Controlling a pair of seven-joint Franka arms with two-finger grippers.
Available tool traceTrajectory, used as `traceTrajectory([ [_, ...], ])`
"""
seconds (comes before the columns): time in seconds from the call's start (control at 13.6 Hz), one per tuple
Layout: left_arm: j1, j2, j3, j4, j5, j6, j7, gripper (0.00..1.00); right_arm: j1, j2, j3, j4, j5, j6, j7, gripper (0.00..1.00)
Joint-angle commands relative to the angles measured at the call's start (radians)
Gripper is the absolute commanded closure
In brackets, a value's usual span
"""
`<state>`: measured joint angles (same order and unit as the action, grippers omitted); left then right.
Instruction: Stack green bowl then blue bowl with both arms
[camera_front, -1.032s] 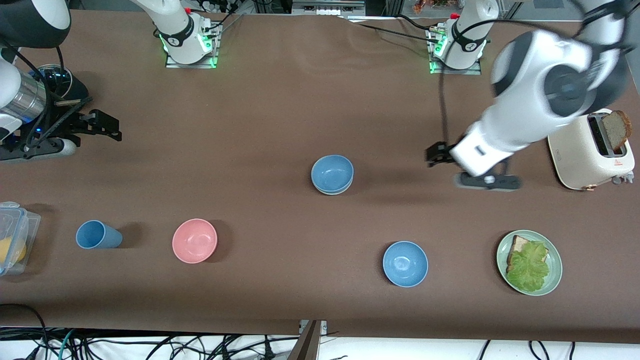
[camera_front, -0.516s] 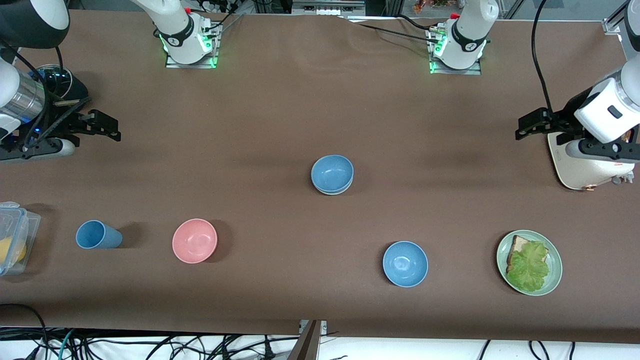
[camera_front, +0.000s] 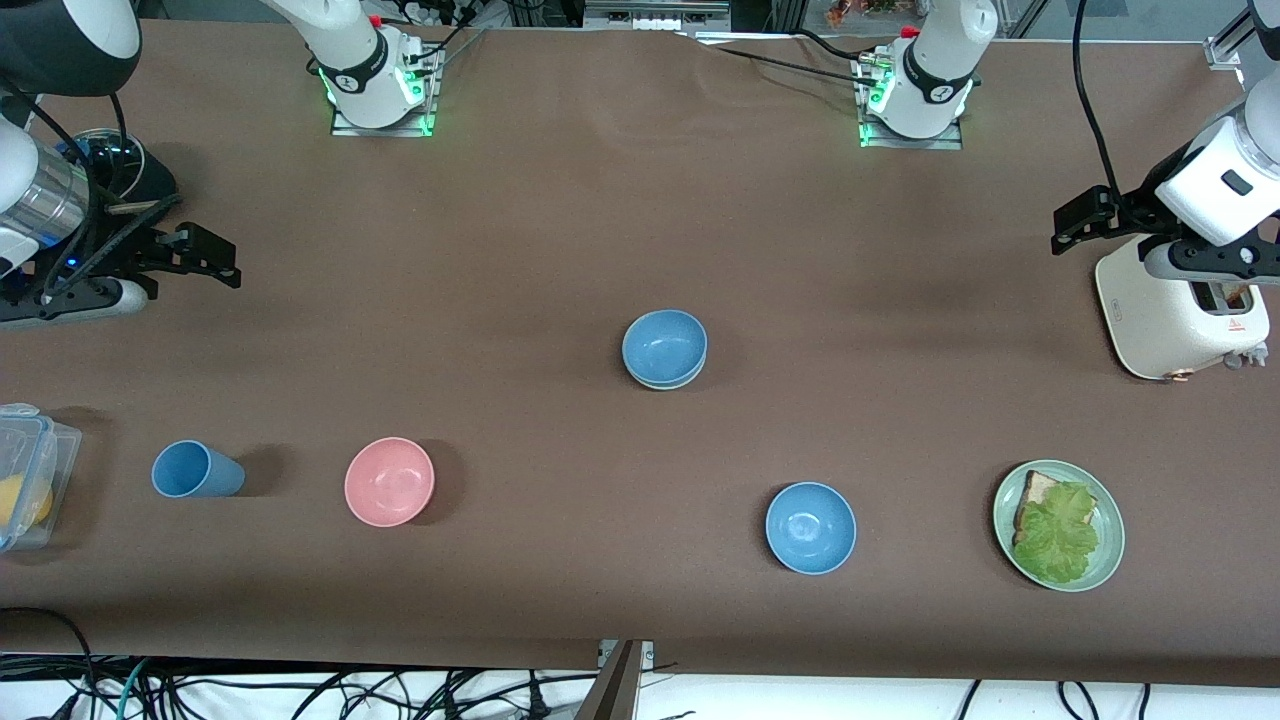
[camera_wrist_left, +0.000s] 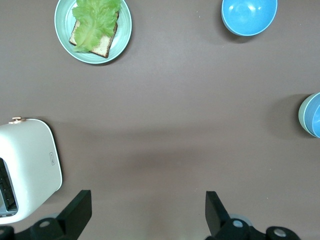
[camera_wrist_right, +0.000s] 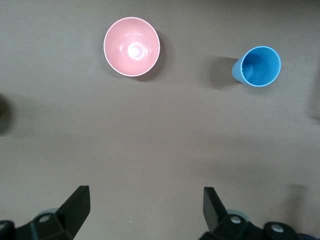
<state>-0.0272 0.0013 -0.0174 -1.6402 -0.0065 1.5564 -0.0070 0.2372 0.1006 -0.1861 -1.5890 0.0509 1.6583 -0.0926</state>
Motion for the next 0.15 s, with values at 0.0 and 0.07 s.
traceTrajectory([
  [0.0, 0.007, -0.024, -0.013, -0.027, 0.02, 0.019, -0.018, 0.0, -0.007, 0.007, 0.0, 0.021, 0.0, -0.003, -0.009, 0.0],
  [0.07, 0.007, -0.024, -0.013, -0.027, 0.02, 0.019, -0.018, 0.0, -0.007, 0.007, 0.0, 0.021, 0.0, -0.003, -0.009, 0.0],
])
